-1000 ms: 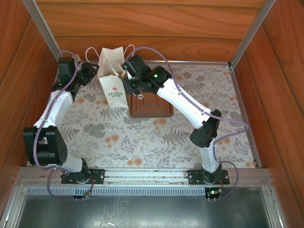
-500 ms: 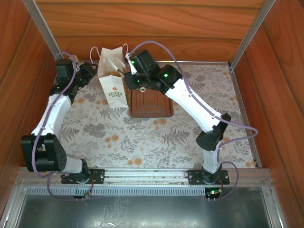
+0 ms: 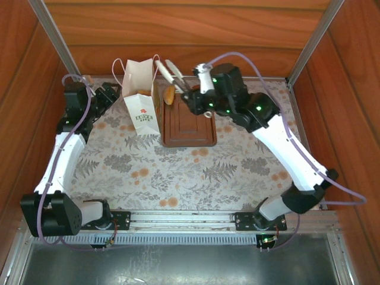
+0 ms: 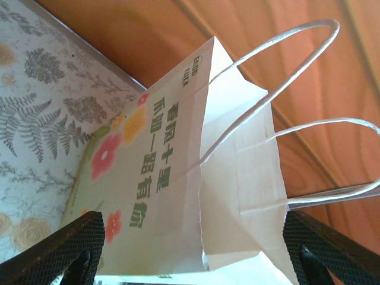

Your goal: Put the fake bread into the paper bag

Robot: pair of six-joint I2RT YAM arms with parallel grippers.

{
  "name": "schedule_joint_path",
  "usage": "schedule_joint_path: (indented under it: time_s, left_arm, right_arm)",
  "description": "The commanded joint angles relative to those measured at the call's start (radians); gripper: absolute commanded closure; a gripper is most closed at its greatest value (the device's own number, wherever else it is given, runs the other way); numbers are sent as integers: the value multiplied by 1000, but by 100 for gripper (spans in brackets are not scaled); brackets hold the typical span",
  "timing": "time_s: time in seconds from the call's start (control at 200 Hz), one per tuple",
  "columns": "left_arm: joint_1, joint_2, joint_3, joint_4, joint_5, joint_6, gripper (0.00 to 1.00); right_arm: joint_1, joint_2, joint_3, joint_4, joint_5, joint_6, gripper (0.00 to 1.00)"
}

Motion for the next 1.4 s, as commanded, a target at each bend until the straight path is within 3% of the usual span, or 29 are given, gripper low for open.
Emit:
schedule_joint_path:
  time_s: [0.0, 0.215, 0.485, 0.944, 1.394]
  left_arm:
    - [5, -42, -18, -23, -19, 22, 14]
    - [5, -64, -53, -29, -19, 18, 12]
    - [5, -62, -72, -28, 7, 7, 11]
    - [5, -26, -65, -27, 11, 3, 11]
    - [6, 2, -54, -25, 5, 15, 11]
  right_arm:
    - [-82, -86, -141, 63, -14, 59, 57]
    - [-246, -129, -435, 101, 8, 60, 57]
    - [-347, 30, -530, 225, 34, -119, 57]
    - [-391, 378, -254, 238, 71, -275, 51]
    - [-395, 538, -91, 223, 18, -319, 38]
